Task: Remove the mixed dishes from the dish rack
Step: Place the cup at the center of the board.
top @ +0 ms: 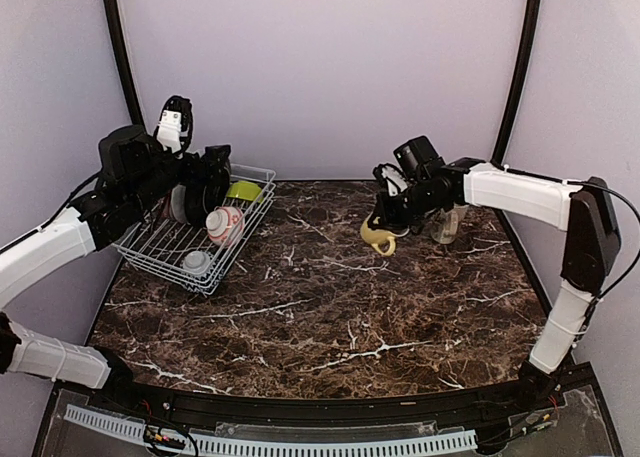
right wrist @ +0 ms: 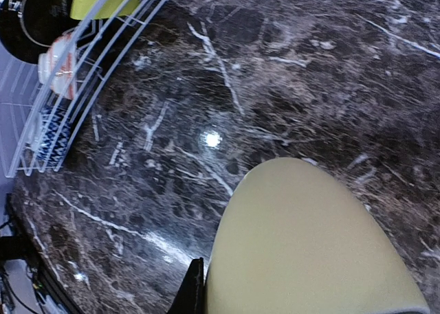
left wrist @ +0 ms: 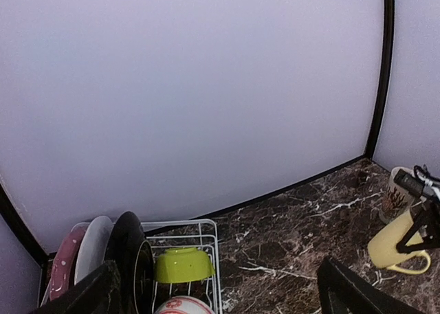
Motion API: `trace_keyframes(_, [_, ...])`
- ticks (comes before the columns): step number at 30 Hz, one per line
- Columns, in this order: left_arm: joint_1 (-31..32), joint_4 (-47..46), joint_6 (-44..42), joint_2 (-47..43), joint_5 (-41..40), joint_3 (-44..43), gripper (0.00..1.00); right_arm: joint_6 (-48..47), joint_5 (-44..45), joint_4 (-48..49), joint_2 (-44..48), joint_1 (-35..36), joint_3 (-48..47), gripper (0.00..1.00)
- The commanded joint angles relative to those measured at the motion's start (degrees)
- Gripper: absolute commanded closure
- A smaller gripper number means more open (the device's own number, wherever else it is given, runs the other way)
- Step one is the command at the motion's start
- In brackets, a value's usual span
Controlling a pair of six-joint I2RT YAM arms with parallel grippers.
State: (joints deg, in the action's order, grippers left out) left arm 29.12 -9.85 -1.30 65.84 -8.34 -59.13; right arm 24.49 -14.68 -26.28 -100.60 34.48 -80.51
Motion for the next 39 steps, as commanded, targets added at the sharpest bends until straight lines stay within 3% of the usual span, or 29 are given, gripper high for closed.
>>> trace_keyframes(1, [-0.2, 2.7, -6.1, -3.2, -1.9, 3.5, 0.01, -8.5, 15.2, -17.2, 2.4, 0.1, -9.0, 1.0])
trace_keyframes(5, [-0.2, 1.6, -6.6, -5.4, 0.0, 4.7, 0.01, -11.1, 24.0, -25.5, -1.1, 0.1, -15.2, 1.0])
trace_keyframes(12, [-0.1, 1.4, -6.7, -6.4, 0.7, 5.4, 0.01, -16.7, 29.4, -33.6, -10.9, 0.0, -25.9, 1.0])
trace_keyframes(20, [-0.1, 1.7, -3.1, -5.8, 3.8, 5.3, 0.01, -21.9, 26.9, -37.9, -18.9, -2.4, -34.8, 1.0])
trace_keyframes(39, [-0.1, 3.6, -2.4, -5.1, 4.1, 4.4, 0.01, -23.2, 16.6, -38.7, -28.4, -8.9, -41.7, 1.0])
